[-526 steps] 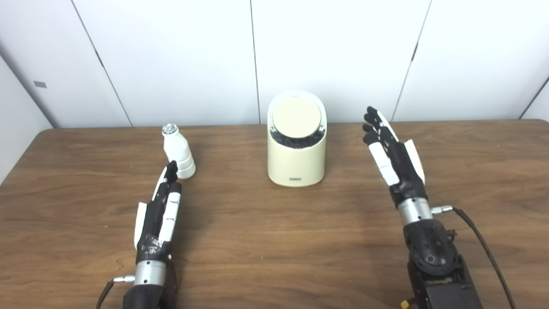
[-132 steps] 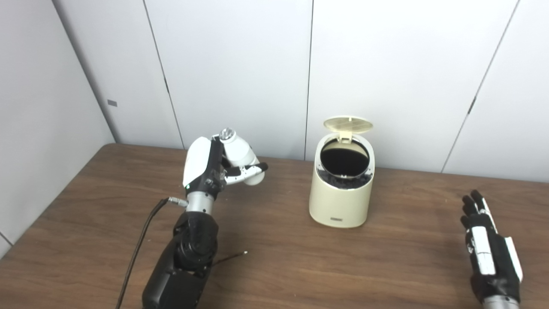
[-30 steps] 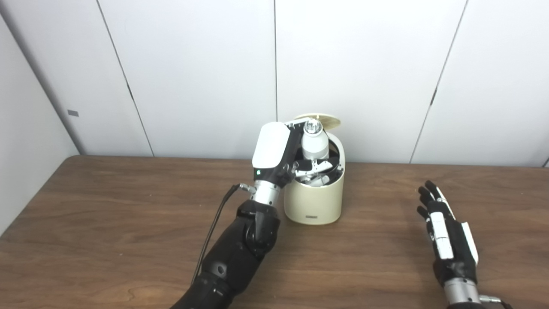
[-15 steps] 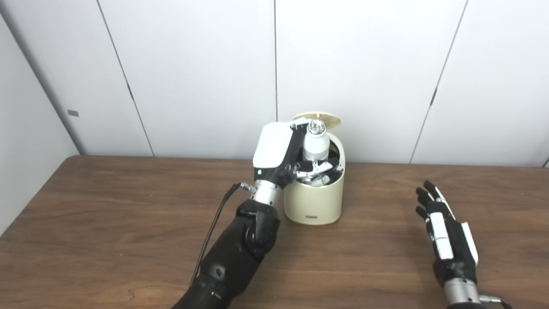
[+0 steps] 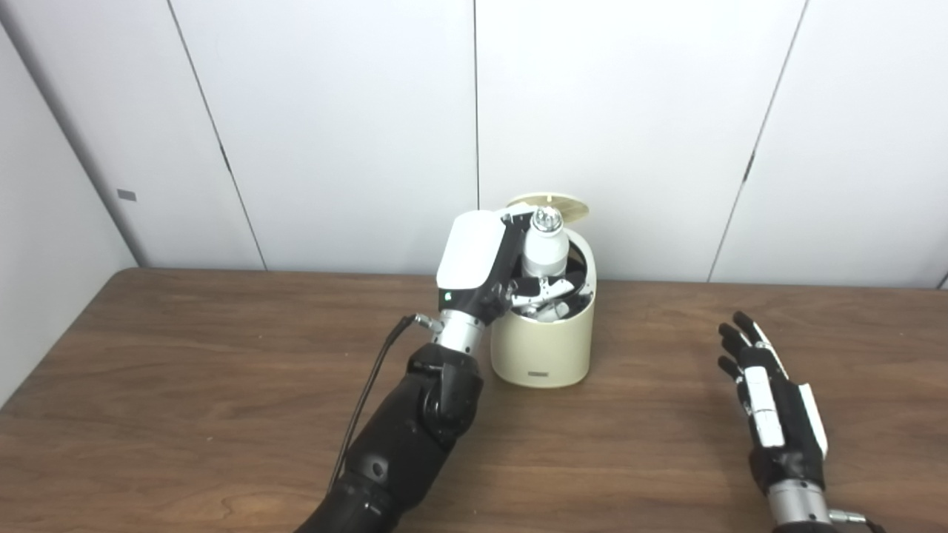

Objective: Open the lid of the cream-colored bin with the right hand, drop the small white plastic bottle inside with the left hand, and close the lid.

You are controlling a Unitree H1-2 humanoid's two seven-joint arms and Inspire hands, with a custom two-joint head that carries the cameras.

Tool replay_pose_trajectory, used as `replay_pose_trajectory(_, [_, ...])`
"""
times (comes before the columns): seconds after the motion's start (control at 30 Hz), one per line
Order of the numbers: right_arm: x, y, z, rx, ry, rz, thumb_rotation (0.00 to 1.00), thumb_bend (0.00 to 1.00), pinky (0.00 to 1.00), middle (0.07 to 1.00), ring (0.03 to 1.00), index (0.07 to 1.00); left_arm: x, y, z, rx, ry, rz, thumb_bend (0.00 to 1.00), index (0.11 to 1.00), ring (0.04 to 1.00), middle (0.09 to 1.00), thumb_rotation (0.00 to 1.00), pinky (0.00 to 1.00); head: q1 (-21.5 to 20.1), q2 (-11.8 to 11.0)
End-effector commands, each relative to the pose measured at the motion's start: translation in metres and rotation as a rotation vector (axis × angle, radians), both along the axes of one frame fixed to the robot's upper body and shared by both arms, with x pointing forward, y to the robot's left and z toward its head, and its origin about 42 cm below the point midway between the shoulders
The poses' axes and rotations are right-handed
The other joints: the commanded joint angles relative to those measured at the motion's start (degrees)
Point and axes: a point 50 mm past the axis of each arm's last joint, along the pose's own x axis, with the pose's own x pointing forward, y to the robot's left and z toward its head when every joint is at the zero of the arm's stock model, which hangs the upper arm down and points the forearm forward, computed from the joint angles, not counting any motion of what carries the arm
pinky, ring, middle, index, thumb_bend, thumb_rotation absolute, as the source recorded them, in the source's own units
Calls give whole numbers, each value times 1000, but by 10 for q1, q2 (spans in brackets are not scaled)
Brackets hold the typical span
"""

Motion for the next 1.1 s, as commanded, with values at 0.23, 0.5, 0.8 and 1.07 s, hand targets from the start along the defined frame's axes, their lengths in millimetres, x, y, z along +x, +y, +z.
replay_pose_trajectory(0.23, [-13,5,-26,32,61,-9,887,635,896,892,927,912,6,1,20,-4,-41,4,886,681,626,669,20,555,1,2])
replay_pose_trajectory(0.5, [-13,7,-24,41,58,-8,883,626,895,885,925,910,6,2,20,-6,-49,2,888,681,624,665,24,553,0,2])
replay_pose_trajectory(0.8, [-13,4,-25,33,60,-12,895,627,890,885,922,909,3,3,20,-74,-76,-40,525,497,443,512,2,431,0,3])
replay_pose_trajectory(1.07, [-12,3,-27,42,63,-11,884,635,898,888,928,910,0,5,18,-108,-118,-46,499,481,416,528,0,427,2,3])
